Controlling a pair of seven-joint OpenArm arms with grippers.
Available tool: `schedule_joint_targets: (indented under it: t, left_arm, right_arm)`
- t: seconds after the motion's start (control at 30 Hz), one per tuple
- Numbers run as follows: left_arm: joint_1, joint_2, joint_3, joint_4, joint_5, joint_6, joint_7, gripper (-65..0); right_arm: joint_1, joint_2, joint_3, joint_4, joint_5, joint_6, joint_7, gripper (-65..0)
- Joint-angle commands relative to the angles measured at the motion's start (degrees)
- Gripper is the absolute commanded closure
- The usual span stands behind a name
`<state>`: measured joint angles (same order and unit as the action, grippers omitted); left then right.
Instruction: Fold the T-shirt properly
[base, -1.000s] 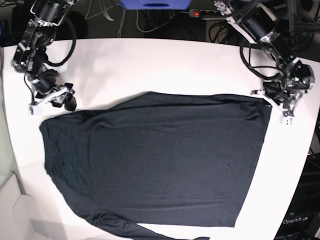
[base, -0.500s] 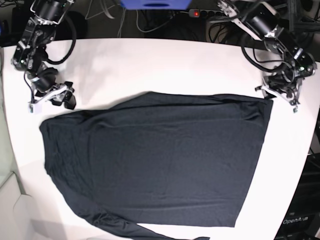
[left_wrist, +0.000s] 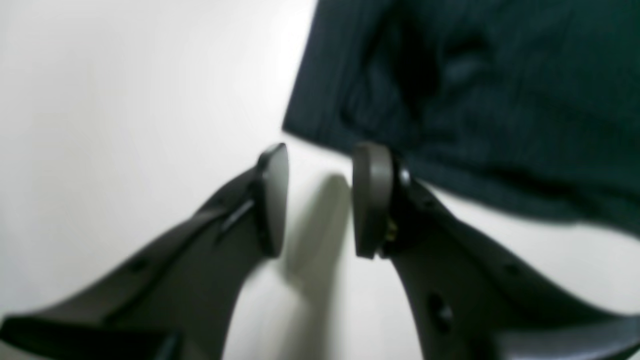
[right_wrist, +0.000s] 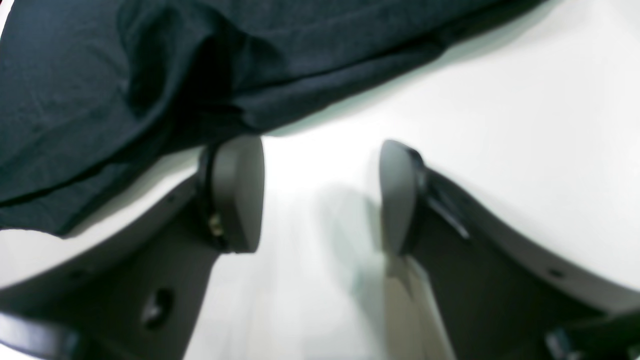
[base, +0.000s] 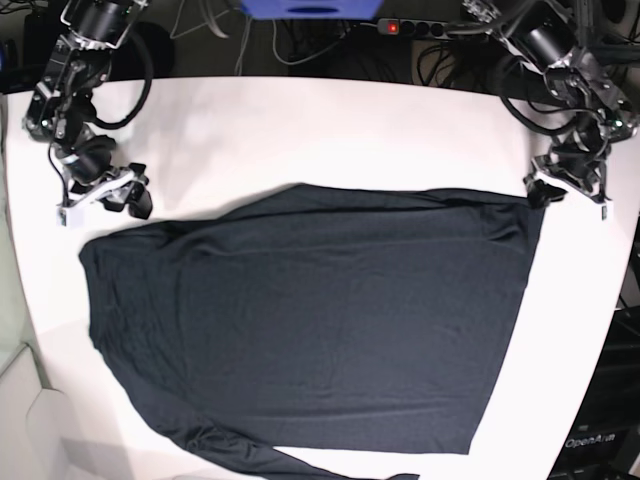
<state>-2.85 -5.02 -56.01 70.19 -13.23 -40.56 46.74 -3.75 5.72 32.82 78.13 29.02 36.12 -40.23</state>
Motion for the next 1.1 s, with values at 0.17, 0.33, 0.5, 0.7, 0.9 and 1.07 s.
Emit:
schedule_joint_targets:
  t: [0.17,0.33,0.5,0.7,0.9,1.07]
  left_arm:
    - [0.3,0.2,0.3,-6.1,3.0,0.6,1.4,-21.8]
    - [0.1,0.2,0.4,-8.5,3.1,0.6,1.0,-21.8]
    - [-0.2,0.7,0.4,-8.8,3.0,0.6,1.0,-21.8]
    - [-1.0,0.8,0.4,-9.0,3.0,0.6,1.0,-21.8]
    - [-1.1,2.3,0.4,-9.0,3.0,0.6,1.1,-21.7]
    - [-1.1,3.0,0.4,-9.0,3.1,0.6,1.0,-21.6]
  right_arm:
    - [-0.5,1.4,0.0,0.9,0.7,0.3,0.6,-36.9]
    - [-0.6,1.5,0.0,1.1,0.7,0.3,0.6,-36.9]
    - [-0.6,1.5,0.0,1.1,0.7,0.3,0.6,-36.9]
    - [-0.5,1.5,0.0,1.1,0.7,0.3,0.6,-36.9]
    - [-0.3,1.5,0.0,1.1,0.7,0.3,0.6,-36.9]
    - [-0.3,2.2,0.0,1.0,0.7,0.3,0.6,-36.9]
